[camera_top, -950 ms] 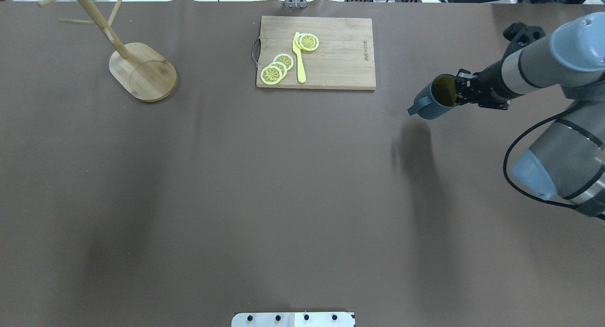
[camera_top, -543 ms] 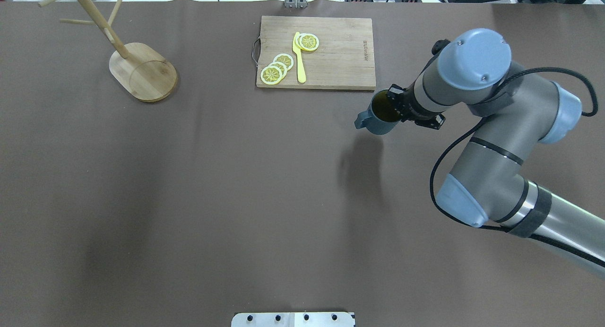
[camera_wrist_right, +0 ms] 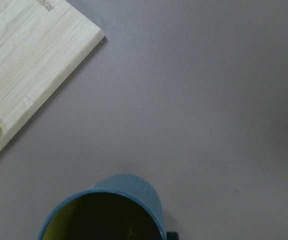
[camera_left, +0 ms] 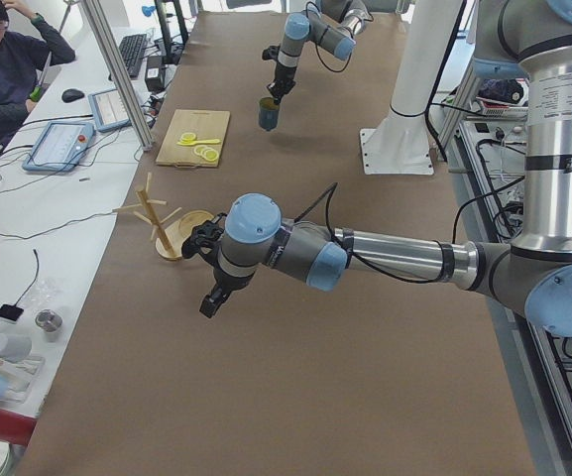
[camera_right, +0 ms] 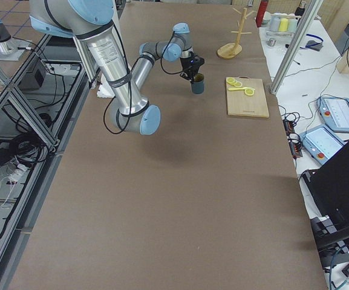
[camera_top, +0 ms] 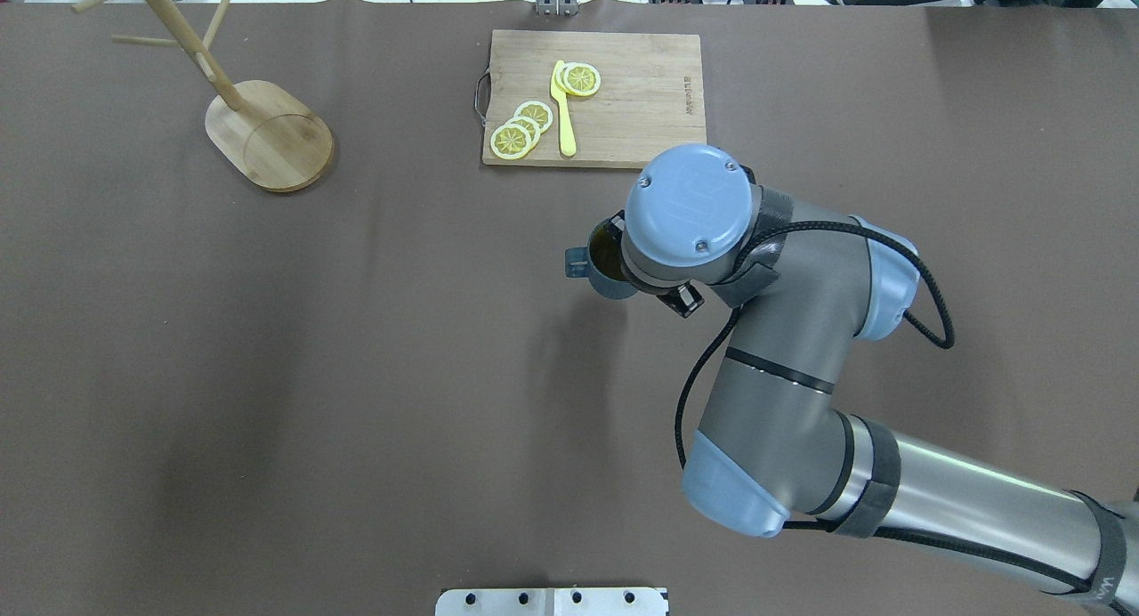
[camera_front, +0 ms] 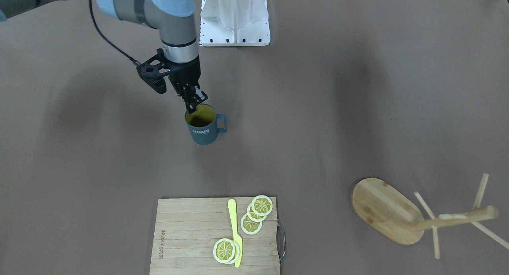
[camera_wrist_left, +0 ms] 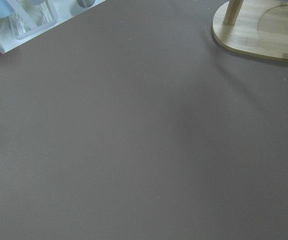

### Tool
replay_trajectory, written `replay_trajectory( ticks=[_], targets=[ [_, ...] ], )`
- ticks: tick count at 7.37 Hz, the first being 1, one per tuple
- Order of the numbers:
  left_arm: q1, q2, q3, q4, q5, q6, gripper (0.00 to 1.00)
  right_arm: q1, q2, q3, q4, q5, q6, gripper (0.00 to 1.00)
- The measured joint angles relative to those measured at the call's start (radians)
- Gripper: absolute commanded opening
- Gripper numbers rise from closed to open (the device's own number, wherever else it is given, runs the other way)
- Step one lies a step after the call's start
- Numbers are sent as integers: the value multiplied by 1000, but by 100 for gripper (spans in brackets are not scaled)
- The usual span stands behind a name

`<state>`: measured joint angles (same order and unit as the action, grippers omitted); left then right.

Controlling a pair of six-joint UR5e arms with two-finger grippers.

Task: Hang cup on storage rack
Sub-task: 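Carry the teal mug with the right gripper toward the table center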

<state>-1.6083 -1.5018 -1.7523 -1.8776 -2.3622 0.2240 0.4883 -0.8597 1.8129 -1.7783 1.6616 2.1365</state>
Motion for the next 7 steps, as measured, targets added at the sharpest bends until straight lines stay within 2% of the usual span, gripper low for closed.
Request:
replay_trajectory(
  ticks=[1, 2, 3, 4, 5, 7],
  targets=[
    [0, 0, 1, 0, 0, 0, 99, -32, 79, -66, -34, -14, 89, 0],
    [-1, 0, 3, 0, 0, 0, 99, -56, 179, -172, -53, -23, 166, 0],
    [0, 0, 6, 0, 0, 0, 99, -69, 272, -277, -61, -26, 222, 7],
    [0, 0, 7, 0, 0, 0, 99, -74, 331, -341, -64, -25, 253, 24],
    [1, 0, 7, 0, 0, 0, 99, -78, 356, -371, -64, -20, 263, 32],
    [0, -1, 7, -1, 1, 0, 99, -98, 361, -386, -60, -14, 260, 40]
  ],
)
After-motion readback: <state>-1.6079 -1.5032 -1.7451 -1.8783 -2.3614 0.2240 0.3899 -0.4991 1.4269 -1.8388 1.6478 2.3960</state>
